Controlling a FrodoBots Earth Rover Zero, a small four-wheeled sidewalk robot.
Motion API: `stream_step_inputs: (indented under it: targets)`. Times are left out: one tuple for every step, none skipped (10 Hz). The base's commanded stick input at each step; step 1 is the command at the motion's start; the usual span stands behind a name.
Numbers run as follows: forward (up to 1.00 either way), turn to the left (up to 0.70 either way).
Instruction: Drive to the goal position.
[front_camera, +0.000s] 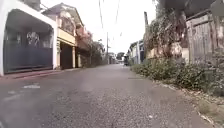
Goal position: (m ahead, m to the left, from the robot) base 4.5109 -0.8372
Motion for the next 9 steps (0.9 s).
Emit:
stream_step_inputs:
  targets:
    - [1.00, 0.00]
    - [1.00, 0.00]
    - [1.00, 0.00]
    - [1.00, 0.00]
    - [1.00, 0.00]
    - [1.00, 0.00]
    - [1.00, 0.00]
    - [1.00, 0.00]
    - [1.00, 0.00]
